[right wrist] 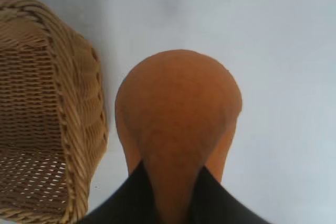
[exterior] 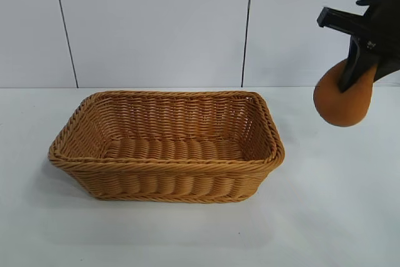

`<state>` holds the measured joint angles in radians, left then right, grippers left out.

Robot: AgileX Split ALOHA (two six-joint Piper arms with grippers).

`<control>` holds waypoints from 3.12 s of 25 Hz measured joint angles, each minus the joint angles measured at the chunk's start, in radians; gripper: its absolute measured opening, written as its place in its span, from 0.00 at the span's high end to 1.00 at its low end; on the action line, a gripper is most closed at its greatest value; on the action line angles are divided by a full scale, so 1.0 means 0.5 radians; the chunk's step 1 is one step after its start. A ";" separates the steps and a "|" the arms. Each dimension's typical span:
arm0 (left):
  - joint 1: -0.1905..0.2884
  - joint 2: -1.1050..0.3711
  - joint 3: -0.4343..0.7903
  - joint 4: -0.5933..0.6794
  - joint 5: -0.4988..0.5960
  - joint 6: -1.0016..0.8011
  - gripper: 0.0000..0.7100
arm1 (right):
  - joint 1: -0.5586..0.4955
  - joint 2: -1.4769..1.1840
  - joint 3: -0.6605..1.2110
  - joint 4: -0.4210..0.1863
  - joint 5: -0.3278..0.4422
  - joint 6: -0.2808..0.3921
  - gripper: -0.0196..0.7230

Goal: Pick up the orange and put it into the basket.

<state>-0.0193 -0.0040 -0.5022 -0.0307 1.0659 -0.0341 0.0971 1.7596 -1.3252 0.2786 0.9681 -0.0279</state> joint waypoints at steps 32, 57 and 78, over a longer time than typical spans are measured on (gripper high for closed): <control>0.000 0.000 0.000 0.000 0.000 0.000 0.11 | 1.040 0.574 -0.273 0.077 -0.684 0.129 0.93; 0.000 0.000 0.000 0.000 0.000 0.000 0.11 | 1.029 0.569 -1.065 -0.589 0.469 0.370 0.04; 0.000 0.000 0.000 0.000 0.000 0.000 0.11 | -0.045 0.569 -1.028 -0.605 0.488 0.258 0.04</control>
<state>-0.0193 -0.0040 -0.5022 -0.0307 1.0659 -0.0341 0.0747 2.0441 -1.8393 -0.0239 1.2123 0.1009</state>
